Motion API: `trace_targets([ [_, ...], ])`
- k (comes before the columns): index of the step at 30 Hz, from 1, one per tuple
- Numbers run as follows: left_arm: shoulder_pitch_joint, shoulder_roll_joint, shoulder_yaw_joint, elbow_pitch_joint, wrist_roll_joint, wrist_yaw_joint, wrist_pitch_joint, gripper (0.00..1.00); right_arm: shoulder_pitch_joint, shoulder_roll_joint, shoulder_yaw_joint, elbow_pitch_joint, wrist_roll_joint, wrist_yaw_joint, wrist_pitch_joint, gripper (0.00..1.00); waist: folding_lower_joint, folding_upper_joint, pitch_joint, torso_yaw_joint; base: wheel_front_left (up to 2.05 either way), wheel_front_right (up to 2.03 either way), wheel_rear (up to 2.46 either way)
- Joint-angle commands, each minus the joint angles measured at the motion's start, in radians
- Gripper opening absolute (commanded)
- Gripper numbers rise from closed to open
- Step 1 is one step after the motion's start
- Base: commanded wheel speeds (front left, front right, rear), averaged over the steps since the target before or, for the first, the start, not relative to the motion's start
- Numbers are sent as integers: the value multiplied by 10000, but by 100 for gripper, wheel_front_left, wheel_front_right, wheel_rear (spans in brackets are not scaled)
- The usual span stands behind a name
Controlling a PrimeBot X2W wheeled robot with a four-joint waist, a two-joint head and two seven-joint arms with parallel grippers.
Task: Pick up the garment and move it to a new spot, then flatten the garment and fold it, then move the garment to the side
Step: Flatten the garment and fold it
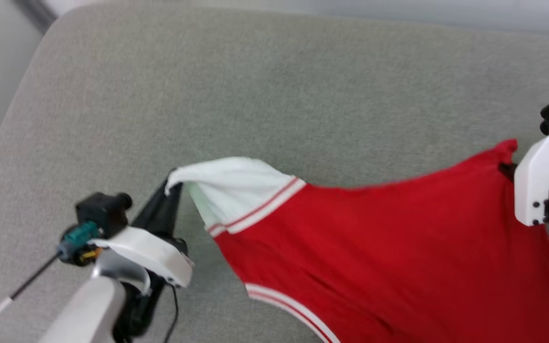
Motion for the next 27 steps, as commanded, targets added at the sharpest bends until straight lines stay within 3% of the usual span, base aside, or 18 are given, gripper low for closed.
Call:
trace_targets([
  [1, -176, 58, 73, 19, 51, 37, -2, 0, -194, 93, 9, 72, -35, -3, -100, 0, 0, 0, -428, -387, 0, 0, 0],
  [8, -1827, 434, 515, 1045, 69, -20, 339, 0, -943, 1043, 102, 1127, -468, -5, -1810, 0, 0, 0, -1389, -1373, 0, 0, 0],
  [13, -3409, 216, 694, 2268, -81, -276, 348, 0, -1932, 1652, 51, 1940, -615, -5, -3091, 0, 0, 0, -1513, -1951, 0, 0, 0],
  [19, -5612, 8, 842, 3949, -86, -687, 93, 0, -3515, 2040, -316, 2952, -1162, -3, -4483, 0, 0, 0, -1180, -2341, 0, 0, 0],
  [27, -8850, 75, 1128, 5392, 165, -854, -324, 0, -6203, 2209, -1063, 3684, -1707, -5, -5760, 0, 0, 0, -220, -2546, 0, 0, 0],
])
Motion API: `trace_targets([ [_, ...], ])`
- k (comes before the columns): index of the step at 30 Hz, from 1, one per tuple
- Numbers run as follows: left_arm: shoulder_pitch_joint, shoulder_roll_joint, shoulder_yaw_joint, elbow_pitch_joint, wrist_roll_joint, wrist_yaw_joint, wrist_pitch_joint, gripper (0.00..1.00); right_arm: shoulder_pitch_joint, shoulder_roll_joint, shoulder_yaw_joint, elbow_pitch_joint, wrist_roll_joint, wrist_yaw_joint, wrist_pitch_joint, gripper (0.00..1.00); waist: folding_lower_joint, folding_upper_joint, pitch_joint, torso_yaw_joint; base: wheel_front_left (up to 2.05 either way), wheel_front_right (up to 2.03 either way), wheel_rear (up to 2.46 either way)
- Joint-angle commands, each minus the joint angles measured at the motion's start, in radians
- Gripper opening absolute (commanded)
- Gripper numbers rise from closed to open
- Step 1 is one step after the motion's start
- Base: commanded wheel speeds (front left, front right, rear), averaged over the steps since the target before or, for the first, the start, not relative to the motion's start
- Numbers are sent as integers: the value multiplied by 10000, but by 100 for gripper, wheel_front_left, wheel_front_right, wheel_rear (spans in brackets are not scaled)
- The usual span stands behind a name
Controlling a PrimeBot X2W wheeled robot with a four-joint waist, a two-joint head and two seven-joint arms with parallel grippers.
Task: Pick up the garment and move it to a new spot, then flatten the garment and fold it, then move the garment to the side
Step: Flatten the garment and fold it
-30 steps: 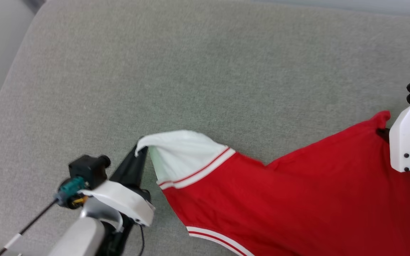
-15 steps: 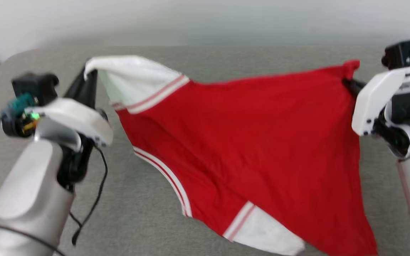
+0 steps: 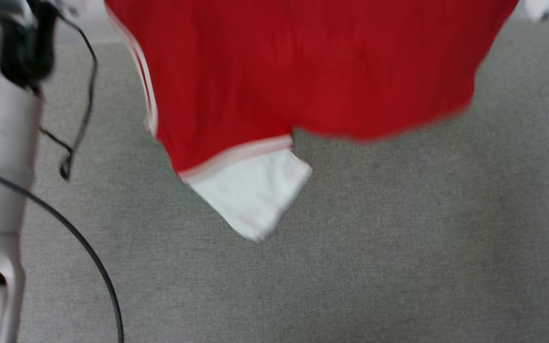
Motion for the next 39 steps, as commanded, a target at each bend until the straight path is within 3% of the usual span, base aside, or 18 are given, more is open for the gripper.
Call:
trace_targets([
  [1, -716, 112, 107, 174, 89, -30, -133, 0, -660, 33, -123, 102, -109, -7, -220, 0, -1, 0, 452, -98, 0, 0, 0],
  [11, -4079, 680, 153, 641, 531, -342, -142, 0, -3706, -68, -383, 187, -363, -7, -627, 0, -1, 0, 2198, -131, 0, 0, 0],
  [19, -5298, 946, 124, 984, 596, -484, -49, 0, -5174, -84, -269, 517, -472, -7, -938, 0, -1, 0, 3693, 9, 0, 0, 0],
  [28, -4723, 764, 114, 1876, 218, -814, -351, 0, -5113, 62, 223, 1555, -269, -7, -1371, 0, -1, 0, 4236, 157, 0, 0, 0],
  [39, -1332, 354, -124, 2645, -481, -1267, -875, 0, -1959, -159, 1798, 2295, 732, -7, -1818, 0, -1, 0, 2913, 290, 0, 0, 0],
])
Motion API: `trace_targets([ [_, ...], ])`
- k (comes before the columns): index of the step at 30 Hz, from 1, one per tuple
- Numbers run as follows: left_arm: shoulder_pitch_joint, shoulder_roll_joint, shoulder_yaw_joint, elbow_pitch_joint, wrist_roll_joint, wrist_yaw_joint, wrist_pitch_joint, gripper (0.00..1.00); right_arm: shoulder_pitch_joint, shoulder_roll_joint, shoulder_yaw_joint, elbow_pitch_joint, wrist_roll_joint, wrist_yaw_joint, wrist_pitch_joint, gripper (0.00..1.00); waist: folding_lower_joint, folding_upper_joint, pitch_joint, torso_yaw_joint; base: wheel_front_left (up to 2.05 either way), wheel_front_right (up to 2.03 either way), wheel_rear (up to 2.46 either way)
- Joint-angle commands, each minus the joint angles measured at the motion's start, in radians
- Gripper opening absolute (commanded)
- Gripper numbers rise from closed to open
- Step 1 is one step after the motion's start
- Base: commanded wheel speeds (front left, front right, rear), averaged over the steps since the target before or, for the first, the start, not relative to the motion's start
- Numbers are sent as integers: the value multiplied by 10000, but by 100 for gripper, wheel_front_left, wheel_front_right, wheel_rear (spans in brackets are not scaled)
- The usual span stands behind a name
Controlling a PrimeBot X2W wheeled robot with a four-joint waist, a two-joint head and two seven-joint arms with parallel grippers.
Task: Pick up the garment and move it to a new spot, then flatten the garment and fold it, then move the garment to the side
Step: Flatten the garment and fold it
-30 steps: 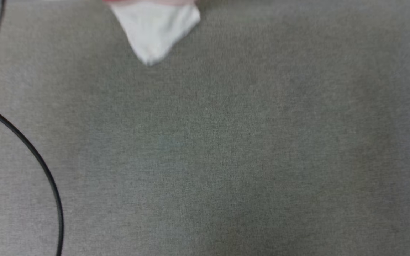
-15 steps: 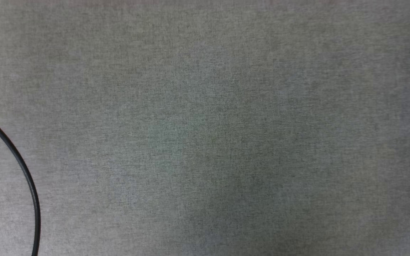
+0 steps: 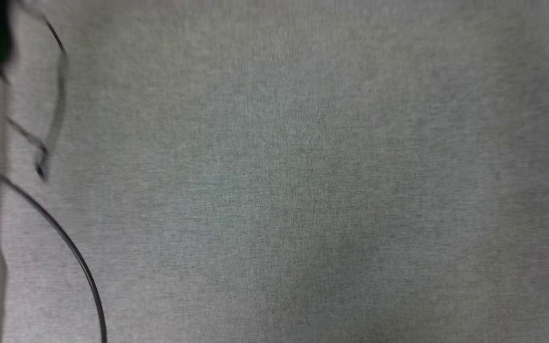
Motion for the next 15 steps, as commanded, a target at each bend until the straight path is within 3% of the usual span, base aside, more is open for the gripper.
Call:
trace_targets([
  [1, 948, 53, -99, -27, -24, -58, -173, 0, 896, -190, 223, 35, 347, -7, -178, 0, -1, 0, -722, 48, 0, 0, 0],
  [7, 3383, -115, -6, -469, -245, -95, -329, 0, 2965, -435, 659, 81, 1012, -7, -536, 0, -1, 0, -1791, 139, 0, 0, 0],
  [15, 7551, -331, 814, -2229, -177, 423, -372, 0, 5993, -791, 1198, -279, 1930, -12, -896, 0, -1, 0, -3456, 303, 0, 0, 0],
])
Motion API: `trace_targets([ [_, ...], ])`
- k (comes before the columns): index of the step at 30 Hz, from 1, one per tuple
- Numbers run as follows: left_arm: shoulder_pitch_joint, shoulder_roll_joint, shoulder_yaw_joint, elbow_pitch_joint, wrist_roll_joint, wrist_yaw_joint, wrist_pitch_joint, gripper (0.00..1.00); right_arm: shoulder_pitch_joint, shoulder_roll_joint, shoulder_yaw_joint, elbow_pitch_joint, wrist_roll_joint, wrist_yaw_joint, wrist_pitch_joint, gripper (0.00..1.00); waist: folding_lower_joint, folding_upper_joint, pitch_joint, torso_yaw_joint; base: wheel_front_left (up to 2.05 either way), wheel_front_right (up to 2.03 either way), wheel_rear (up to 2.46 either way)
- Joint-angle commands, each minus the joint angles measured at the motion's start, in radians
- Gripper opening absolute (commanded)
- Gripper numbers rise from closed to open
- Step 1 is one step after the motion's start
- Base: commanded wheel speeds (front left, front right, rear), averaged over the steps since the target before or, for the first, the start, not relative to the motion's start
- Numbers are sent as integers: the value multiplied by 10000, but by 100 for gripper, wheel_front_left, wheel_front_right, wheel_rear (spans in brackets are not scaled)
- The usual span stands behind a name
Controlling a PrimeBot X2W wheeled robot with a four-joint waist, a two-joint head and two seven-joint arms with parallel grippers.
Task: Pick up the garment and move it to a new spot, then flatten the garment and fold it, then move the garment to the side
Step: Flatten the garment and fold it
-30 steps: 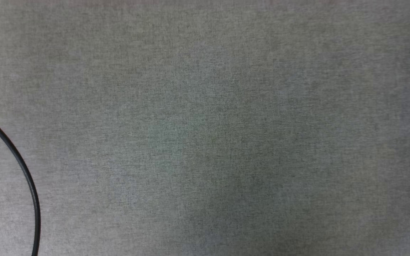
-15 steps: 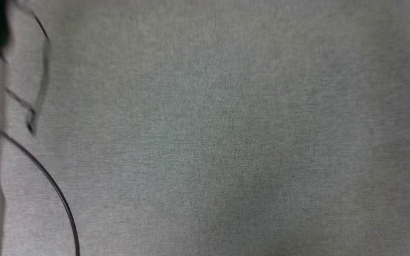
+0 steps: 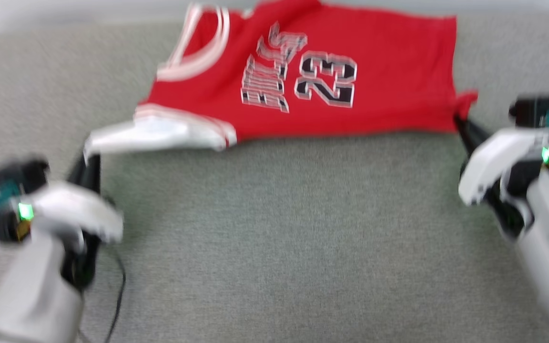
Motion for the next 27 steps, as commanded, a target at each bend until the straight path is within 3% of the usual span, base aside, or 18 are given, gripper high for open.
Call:
trace_targets([
  [1, 657, 24, 158, -272, 16, 154, -68, 0, 487, -181, 24, -142, 139, -15, -81, 0, 1, 0, -781, 141, 0, 0, 0],
  [9, 4096, 228, 618, -2259, -225, 1092, 64, 0, 3064, -586, 48, -1359, 354, -19, -49, 0, 1, 0, -1860, 222, 0, 0, 0],
  [16, 6783, 415, 946, -4487, -639, 2111, 787, 0, 5454, -681, -719, -3177, 89, -20, 321, 0, 1, 0, -2380, 324, 0, 0, 0],
  [27, 8903, 1001, 1209, -7247, -961, 3092, 2132, 0, 8865, 471, -2757, -6689, -770, -19, 1974, 0, 1, 0, -2388, 479, 0, 0, 0],
])
